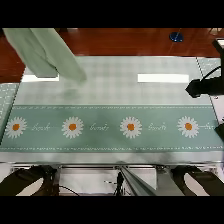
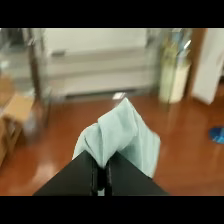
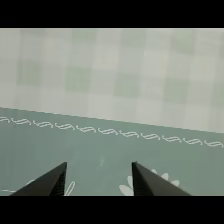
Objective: Fold the shirts.
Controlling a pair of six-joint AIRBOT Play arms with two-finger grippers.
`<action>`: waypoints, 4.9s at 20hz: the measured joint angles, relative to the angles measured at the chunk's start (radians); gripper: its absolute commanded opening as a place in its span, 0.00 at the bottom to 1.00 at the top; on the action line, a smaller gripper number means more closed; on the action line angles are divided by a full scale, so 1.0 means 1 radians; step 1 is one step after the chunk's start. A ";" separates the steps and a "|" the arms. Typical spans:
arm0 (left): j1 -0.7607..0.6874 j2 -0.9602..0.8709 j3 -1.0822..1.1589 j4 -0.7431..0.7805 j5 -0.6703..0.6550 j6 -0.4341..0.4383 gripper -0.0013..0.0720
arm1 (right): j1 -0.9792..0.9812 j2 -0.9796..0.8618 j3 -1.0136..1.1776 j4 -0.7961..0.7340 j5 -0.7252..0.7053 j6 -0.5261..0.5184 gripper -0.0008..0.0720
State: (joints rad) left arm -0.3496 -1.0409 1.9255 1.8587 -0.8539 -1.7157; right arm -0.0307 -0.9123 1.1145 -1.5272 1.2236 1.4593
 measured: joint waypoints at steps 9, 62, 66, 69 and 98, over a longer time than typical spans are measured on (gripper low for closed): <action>-0.170 0.116 0.034 -0.037 -0.050 0.000 0.06 | 0.000 0.139 0.000 -0.035 0.066 0.000 0.67; 0.262 -0.301 -0.648 -0.646 -0.491 0.359 0.06 | -0.148 -0.181 -0.013 -0.049 0.132 -0.076 0.73; 0.265 -0.301 -0.684 -0.650 -0.476 0.409 0.06 | -0.404 -0.219 -0.060 0.181 0.156 -0.140 0.74; 0.265 -0.304 -0.719 -0.651 -0.430 0.426 0.06 | -0.569 -0.227 -0.173 0.314 0.187 -0.187 0.75; 0.276 -0.185 -0.441 -0.678 -0.370 0.398 0.06 | -0.507 -0.080 -0.337 1.152 0.034 -0.396 0.05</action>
State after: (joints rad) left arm -0.0738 -1.2259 1.4841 1.1809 -1.2236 -1.3178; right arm -0.5373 -0.9928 0.7776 -0.3756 1.2579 1.0637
